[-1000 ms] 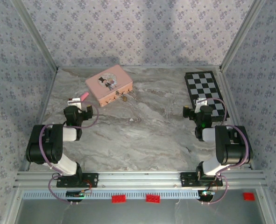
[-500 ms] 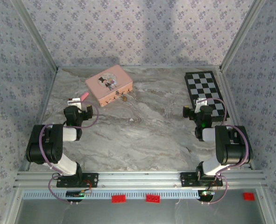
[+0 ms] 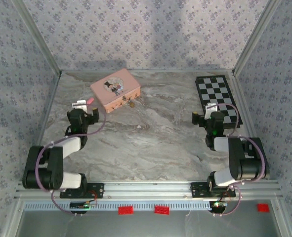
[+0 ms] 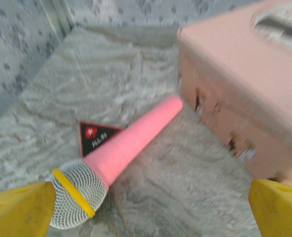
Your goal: Unlock a padlock with a key
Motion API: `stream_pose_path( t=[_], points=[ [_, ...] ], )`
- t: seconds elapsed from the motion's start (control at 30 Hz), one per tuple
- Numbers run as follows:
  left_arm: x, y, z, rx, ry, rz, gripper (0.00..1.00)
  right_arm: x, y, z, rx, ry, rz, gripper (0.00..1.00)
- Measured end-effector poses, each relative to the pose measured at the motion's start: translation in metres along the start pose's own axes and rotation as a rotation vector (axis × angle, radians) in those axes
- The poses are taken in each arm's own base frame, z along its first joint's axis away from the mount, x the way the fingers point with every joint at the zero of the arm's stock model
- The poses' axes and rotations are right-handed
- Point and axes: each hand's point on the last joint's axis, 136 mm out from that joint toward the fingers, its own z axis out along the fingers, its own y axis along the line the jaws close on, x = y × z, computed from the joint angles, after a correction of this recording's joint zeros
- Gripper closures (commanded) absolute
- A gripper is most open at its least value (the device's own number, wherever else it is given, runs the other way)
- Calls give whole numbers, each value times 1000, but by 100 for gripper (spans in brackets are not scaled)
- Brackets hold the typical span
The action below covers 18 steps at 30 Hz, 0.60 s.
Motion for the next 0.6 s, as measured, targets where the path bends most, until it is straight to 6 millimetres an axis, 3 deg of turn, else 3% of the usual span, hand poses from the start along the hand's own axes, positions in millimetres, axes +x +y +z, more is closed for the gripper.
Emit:
stream_pose_path(
  t=[0.17,0.43,0.5,0.6],
  points=[
    [-32,9,-34,-42,-64,-122,0,-43,20,-22,-54,-57,-32,1],
    [-32,31,-66,-153,72,-466,0,-113,53,-53,-176,-41,187,1],
    [-23,39,-73,-187,114,-532,0,-117,53,-56,-196,7,280,1],
    [-7,40,-77,-151,170,-585,0,-104,50,-58,-211,114,388,1]
  ],
)
